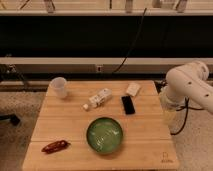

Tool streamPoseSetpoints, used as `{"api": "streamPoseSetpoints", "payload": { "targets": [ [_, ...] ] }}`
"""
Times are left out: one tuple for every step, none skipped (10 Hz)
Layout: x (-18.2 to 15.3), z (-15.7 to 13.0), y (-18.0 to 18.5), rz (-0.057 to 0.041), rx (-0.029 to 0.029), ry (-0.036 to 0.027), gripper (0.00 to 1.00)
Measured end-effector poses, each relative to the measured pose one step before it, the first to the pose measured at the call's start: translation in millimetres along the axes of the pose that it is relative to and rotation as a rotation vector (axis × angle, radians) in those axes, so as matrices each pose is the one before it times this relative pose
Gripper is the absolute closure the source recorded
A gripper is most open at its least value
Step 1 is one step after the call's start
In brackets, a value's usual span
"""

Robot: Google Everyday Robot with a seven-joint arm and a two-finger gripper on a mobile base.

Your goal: Pick up the ceramic bowl

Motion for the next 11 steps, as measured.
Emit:
{"api": "streamPoseSetpoints", "payload": {
  "targets": [
    [0.01,-0.01,-0.01,0.00000,0.00004,-0.00001,0.20],
    [-0.02,0.00,-0.01,-0.00006,0.00000,-0.00001,0.20],
    [0.00,0.00,-0.01,0.00007,0.00006,-0.00003,0.20],
    [-0.02,-0.02,0.00,-0.00008,-0.00001,0.00003,0.20],
    [0.02,0.06,0.04,0.00002,-0.00013,0.00000,0.20],
    [0.01,-0.01,-0.02,0.00003,0.00004,-0.00001,0.20],
    [0.00,0.00,0.01,-0.00001,-0.00003,-0.00001,0.20],
    [-0.23,0.69,0.56,-0.00283,-0.00052,0.00223,0.20],
    [-4.05,2.18,3.46,-0.02462,0.00088,0.01428,0.20],
    [-9.42,2.51,2.66,-0.03116,-0.00031,0.01093,0.20],
    [-13.76,2.79,1.83,-0.04343,0.00200,0.01636,0.20]
  ]
}}
